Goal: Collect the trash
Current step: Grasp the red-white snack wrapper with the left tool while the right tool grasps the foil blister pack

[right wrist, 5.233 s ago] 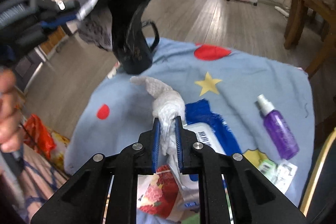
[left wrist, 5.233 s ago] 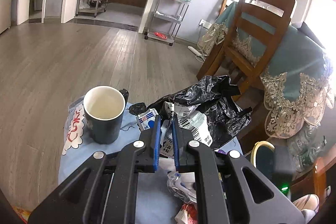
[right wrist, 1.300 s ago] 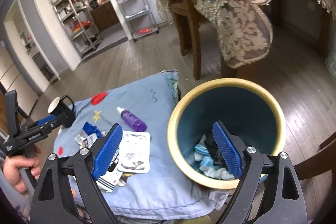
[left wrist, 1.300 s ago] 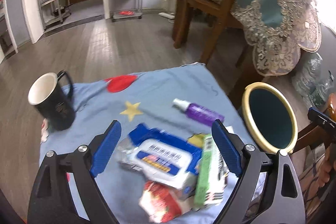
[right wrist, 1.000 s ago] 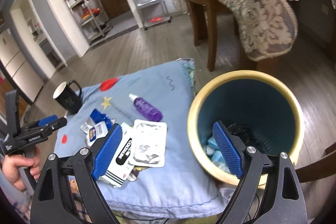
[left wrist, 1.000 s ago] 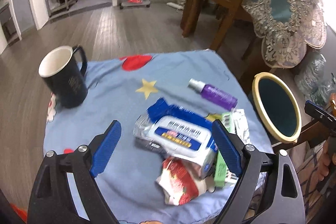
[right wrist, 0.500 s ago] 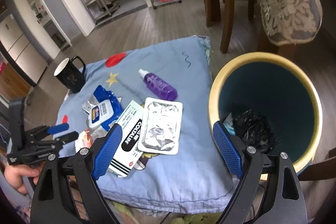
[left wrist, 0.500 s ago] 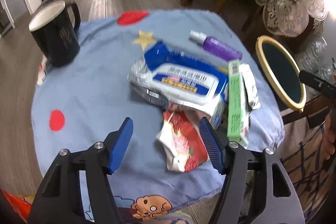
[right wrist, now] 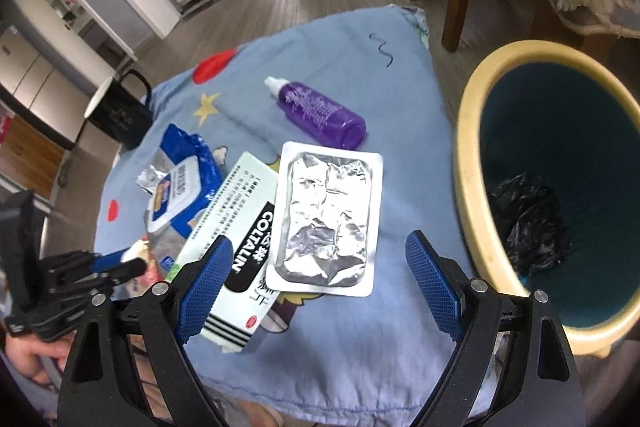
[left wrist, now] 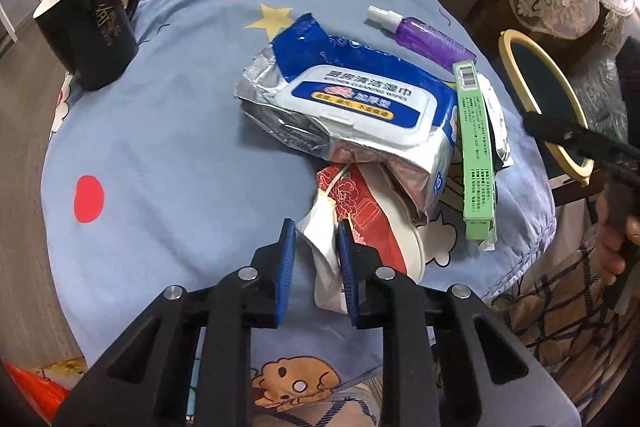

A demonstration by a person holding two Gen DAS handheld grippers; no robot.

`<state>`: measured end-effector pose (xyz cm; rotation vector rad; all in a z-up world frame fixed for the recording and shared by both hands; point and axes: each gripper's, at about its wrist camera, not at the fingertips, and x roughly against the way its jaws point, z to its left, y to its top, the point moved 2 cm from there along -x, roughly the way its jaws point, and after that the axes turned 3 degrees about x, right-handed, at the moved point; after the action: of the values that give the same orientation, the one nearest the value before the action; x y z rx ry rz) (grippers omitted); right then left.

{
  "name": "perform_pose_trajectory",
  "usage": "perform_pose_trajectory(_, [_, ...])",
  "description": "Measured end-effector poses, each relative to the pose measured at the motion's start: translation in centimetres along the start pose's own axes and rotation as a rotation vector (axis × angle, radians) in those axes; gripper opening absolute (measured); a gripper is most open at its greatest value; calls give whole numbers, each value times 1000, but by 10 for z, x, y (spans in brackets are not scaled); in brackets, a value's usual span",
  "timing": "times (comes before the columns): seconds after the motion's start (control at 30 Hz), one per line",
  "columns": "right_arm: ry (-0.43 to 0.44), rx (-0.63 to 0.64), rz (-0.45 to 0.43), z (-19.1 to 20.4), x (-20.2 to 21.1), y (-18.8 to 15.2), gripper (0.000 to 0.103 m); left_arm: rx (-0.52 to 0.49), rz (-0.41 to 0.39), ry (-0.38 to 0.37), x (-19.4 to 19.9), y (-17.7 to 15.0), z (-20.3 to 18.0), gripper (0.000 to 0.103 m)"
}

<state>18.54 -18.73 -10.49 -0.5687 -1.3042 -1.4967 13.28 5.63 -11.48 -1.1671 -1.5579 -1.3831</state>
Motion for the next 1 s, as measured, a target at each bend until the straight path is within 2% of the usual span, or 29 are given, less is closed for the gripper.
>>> perform_pose_trajectory(0.23, [-1,-19,25,-2,-21,1,88,77,-57,55,25,3,27,20])
perform_pose_trajectory(0.53, [-6,-26,35,-5,-33,-2,87,213,-216,91,62,9,59,20])
perform_pose_trajectory(0.6, [3,-22,31,-4,-33,-1,81,227,-246,92,69,13,60,20])
perform_pose_trajectory(0.63, [16,-19,30,-3,-33,-1,74,234,-259,85,73,15,60,20])
perform_pose_trajectory(0.67, [26,-21,28,-2,-32,-1,70,236,-266,80,75,16,59,20])
perform_pose_trajectory(1.0, [45,-27,-18,-2,-13,0,70,187,-321,41,89,32,30,20])
